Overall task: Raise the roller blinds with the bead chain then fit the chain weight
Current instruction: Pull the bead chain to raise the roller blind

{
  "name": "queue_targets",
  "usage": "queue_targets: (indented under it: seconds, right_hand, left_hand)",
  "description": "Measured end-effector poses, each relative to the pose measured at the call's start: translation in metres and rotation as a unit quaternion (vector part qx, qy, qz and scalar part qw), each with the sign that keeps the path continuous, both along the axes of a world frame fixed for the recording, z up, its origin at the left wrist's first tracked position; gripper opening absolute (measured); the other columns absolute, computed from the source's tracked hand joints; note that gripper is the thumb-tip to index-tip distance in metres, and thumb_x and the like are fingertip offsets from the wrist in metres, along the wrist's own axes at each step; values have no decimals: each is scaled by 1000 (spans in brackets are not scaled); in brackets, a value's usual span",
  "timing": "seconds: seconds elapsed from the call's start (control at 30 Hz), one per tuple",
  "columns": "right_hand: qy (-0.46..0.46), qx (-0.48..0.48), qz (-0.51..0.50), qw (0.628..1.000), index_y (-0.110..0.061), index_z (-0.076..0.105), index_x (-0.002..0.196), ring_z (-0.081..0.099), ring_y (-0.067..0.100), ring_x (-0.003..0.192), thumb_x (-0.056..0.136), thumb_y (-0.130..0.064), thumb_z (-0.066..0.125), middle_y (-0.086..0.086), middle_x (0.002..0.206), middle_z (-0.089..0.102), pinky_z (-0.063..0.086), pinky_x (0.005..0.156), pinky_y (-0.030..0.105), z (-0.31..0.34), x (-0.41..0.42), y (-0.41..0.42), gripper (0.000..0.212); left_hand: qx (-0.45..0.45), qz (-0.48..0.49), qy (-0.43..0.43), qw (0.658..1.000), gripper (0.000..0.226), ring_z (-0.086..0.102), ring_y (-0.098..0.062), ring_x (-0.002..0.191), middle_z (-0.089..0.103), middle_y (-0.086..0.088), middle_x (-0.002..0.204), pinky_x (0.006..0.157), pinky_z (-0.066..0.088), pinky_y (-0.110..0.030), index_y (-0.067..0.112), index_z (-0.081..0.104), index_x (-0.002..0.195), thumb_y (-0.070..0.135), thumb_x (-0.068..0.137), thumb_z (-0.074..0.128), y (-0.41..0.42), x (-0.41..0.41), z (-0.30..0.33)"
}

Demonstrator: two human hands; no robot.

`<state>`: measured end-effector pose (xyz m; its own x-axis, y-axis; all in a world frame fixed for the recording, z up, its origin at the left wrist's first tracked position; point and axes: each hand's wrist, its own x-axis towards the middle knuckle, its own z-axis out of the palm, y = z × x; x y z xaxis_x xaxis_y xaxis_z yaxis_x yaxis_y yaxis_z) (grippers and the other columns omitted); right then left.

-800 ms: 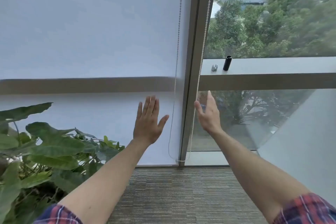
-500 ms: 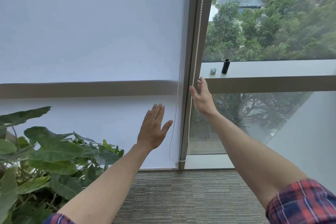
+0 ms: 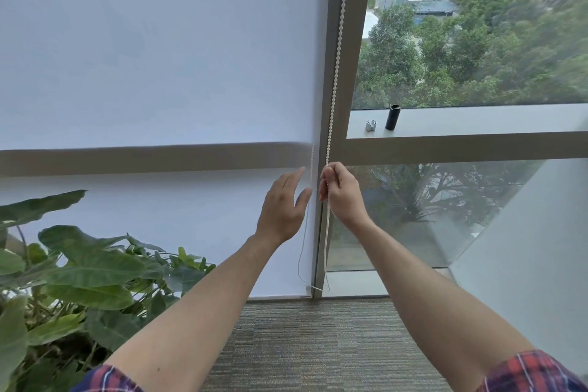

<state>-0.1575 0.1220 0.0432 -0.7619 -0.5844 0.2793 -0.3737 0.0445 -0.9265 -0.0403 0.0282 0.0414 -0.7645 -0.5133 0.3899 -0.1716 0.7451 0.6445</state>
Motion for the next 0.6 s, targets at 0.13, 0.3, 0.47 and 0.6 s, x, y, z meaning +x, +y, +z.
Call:
queue_targets:
  seconds: [0.13, 0.3, 0.47, 0.6]
  right_hand:
    - [43, 24, -7, 999, -23, 47, 73, 42, 8, 52, 106, -19, 41, -10, 56, 49, 38, 55, 28, -3, 10, 6, 33]
    - [76, -2, -26, 997, -16, 47, 78, 41, 4, 52, 102, -3, 43, -10, 59, 44, 30, 52, 15, -10, 34, 13, 28]
    - [77, -26, -41, 996, -12, 48, 79, 37, 12, 55, 98, 6, 43, 9, 64, 51, 31, 52, 21, -25, 60, 17, 26]
    - [74, -31, -50, 996, -28, 42, 75, 38, 12, 53, 97, 5, 41, -3, 61, 46, 32, 52, 24, -25, 64, 18, 40]
  left_hand:
    - [76, -10, 44, 996, 27, 61, -21, 108, 70, -9, 114, 95, 48, -35, 8, 68, 112, 23, 102, 49, 4, -13, 22]
    - [248, -51, 82, 964, 36, 67, -25, 93, 72, -13, 96, 86, 54, -39, 8, 70, 100, 28, 104, 41, 12, -23, 38]
    - [343, -110, 141, 922, 51, 68, -28, 88, 71, -16, 93, 81, 54, -37, 5, 69, 109, 40, 102, 33, 25, -24, 54]
    - [404, -154, 204, 878, 57, 50, -25, 60, 53, -10, 64, 58, 42, -35, 4, 70, 104, 46, 100, 31, 32, -23, 68]
